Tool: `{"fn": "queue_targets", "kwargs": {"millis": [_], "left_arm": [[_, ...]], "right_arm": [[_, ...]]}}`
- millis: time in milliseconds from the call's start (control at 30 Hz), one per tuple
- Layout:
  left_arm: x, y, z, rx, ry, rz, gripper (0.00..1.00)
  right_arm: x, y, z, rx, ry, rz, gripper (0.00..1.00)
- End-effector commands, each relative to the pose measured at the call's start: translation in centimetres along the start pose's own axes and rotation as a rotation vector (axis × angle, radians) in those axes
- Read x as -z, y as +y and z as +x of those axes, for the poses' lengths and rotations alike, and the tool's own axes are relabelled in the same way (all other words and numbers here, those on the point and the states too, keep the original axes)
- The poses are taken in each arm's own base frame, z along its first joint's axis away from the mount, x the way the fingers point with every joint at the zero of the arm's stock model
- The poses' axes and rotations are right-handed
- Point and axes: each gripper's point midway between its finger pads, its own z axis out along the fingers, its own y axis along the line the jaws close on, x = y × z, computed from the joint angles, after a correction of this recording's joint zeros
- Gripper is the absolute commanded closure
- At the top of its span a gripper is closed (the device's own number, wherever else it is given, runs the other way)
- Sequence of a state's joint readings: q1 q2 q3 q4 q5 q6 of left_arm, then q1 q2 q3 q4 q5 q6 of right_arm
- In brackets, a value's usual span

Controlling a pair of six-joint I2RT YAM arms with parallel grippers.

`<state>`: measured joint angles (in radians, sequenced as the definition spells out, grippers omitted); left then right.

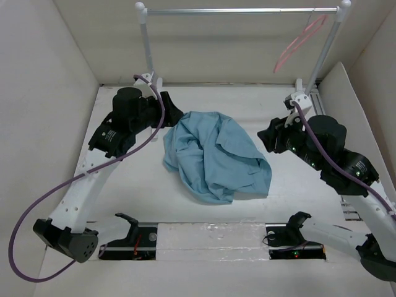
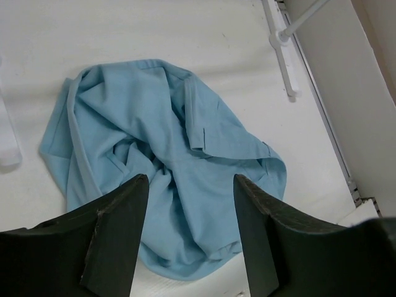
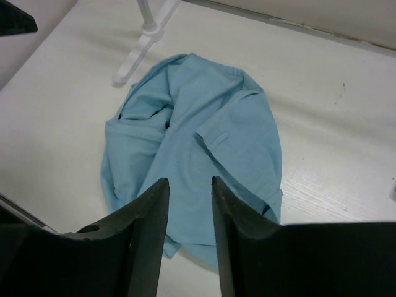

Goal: Place the trousers on the hanger
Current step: Flatten out the trousers at the center of the board.

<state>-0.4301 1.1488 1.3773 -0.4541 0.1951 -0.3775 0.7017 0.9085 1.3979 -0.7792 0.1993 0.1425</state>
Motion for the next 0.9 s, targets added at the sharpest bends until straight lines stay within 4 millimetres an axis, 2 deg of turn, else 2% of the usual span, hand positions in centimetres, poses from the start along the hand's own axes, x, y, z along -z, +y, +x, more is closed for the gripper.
{"fn": "queue_targets", "kwargs": {"millis": [0,33,100,167,200,267,300,400,467,533,633,667,700,733,767,800,833,867], "left_arm": [[0.1,-2.0,-2.4,0.004,-0.059,0.079,0.48],[0.0,-2.2,-2.7,-0.001,-0.066,0.089,0.49],[-0.5,-2.8,-2.8,-0.008,-0.062,0.122,0.52],[-0.9,-3.3,-2.6,-0.014,-0.049,0.139,0.58],[-1.4,-3.6,-2.2,-0.022,-0.038,0.138,0.65],[-2.0,-3.9,-1.6,-0.039,-0.021,0.126,0.72],[-2.5,-3.8,-1.1,-0.032,-0.001,0.128,0.84],[-3.3,-3.8,-1.0,-0.022,0.001,0.133,1.00],[-3.7,-3.8,-1.3,-0.016,-0.010,0.133,1.00],[-4.4,-2.8,-1.1,-0.013,-0.011,0.081,1.00],[-5.6,0.6,1.7,0.009,0.045,-0.052,1.00],[-6.2,2.5,4.7,0.026,0.103,-0.109,0.95],[-6.2,3.8,5.9,0.039,0.116,-0.157,0.79],[-6.2,5.2,7.3,0.088,0.133,-0.198,0.72],[-6.1,7.3,10.8,0.118,0.194,-0.249,0.65],[-5.5,8.9,12.8,0.187,0.200,-0.274,0.54],[-5.6,9.2,12.1,0.221,0.172,-0.280,0.49],[-5.2,10.8,14.6,0.260,0.197,-0.315,0.46]], "right_arm": [[0.3,0.0,-0.9,-0.062,-0.024,-0.016,0.64],[0.1,0.3,-0.8,-0.063,-0.014,-0.032,0.70],[-0.5,0.2,-0.8,-0.063,0.009,-0.032,0.92],[-0.9,-0.3,-0.8,-0.061,0.025,-0.021,0.97],[-1.1,-0.3,-0.9,-0.045,0.030,-0.022,1.00],[-1.6,-1.0,-1.2,-0.039,0.040,0.003,1.00],[-1.7,-1.5,-1.5,-0.032,0.040,0.021,1.00],[-2.2,-2.5,-1.9,-0.022,0.040,0.047,1.00],[-2.6,-2.7,-1.9,-0.025,0.050,0.045,1.00],[-3.1,-3.2,-1.4,-0.028,0.064,0.055,1.00],[-4.9,-4.4,2.0,-0.029,0.150,0.075,1.00],[-5.9,-5.0,4.6,-0.030,0.216,0.090,0.95],[-6.3,-4.9,6.0,-0.034,0.252,0.072,0.72],[-6.6,-5.3,7.3,-0.039,0.285,0.074,0.59],[-7.0,-5.3,8.3,-0.035,0.303,0.068,0.45],[-7.6,-5.7,10.3,-0.036,0.328,0.082,0.29],[-7.7,-5.8,12.1,-0.040,0.369,0.078,0.29],[-8.7,-5.4,12.0,-0.024,0.326,0.041,0.22]]}}
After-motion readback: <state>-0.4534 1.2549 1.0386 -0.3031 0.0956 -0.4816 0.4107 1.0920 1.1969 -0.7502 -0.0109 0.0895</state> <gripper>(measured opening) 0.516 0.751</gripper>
